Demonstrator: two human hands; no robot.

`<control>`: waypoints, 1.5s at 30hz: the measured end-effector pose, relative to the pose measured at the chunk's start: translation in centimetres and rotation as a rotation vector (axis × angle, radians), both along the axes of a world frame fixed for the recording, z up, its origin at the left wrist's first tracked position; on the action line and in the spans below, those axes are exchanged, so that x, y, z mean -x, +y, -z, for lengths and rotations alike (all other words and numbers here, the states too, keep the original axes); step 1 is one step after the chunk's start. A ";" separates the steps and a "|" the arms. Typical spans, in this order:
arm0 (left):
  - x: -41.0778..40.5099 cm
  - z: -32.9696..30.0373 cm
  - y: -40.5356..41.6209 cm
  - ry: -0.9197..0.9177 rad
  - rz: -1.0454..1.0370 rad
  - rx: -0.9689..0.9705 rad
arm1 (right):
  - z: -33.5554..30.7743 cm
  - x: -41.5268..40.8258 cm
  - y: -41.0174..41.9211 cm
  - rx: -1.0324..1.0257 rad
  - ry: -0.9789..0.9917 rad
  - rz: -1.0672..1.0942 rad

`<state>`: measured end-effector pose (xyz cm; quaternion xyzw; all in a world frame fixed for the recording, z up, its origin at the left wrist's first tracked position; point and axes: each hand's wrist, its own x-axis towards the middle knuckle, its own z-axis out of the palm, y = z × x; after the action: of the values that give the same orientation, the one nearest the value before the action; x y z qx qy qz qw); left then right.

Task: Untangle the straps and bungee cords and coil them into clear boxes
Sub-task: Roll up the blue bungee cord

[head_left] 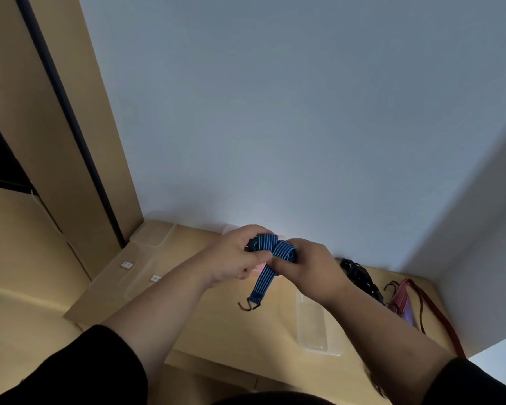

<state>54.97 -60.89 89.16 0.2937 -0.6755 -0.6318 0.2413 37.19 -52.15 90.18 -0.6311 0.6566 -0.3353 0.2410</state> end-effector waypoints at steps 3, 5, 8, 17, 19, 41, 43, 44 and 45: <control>-0.1 0.1 -0.2 -0.032 -0.059 0.070 | -0.3 -0.5 0.1 0.000 -0.063 -0.015; 0.1 0.3 0.0 -0.025 -0.135 0.051 | -0.4 -0.9 0.0 0.022 -0.108 0.009; 0.6 0.7 0.1 0.048 -0.252 -0.037 | -0.1 -1.3 -0.1 0.025 -0.121 0.041; 0.4 -0.9 0.1 -0.040 -0.171 -0.360 | 0.9 -1.9 -1.1 -0.002 -0.271 -0.007; 0.0 -0.9 -0.1 -0.106 -0.146 -0.394 | 1.1 -1.9 -1.1 -0.005 -0.269 -0.038; 0.9 0.6 0.1 0.101 -0.336 -0.313 | 2.1 -1.6 -2.0 -0.087 -0.399 -0.045; 1.0 0.5 0.1 0.138 -0.352 -0.444 | 2.6 -1.9 -1.9 -0.062 -0.394 -0.023; 1.1 0.5 0.2 0.153 -0.340 -0.500 | 2.8 -2.1 -1.8 -0.049 -0.401 -0.015; 1.2 0.6 0.3 0.164 -0.327 -0.557 | 2.9 -2.2 -1.7 -0.040 -0.416 -0.011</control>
<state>53.74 -60.55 88.61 0.4011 -0.3990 -0.7668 0.3033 39.43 -53.89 87.30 -0.5468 0.5958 -0.4442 0.3856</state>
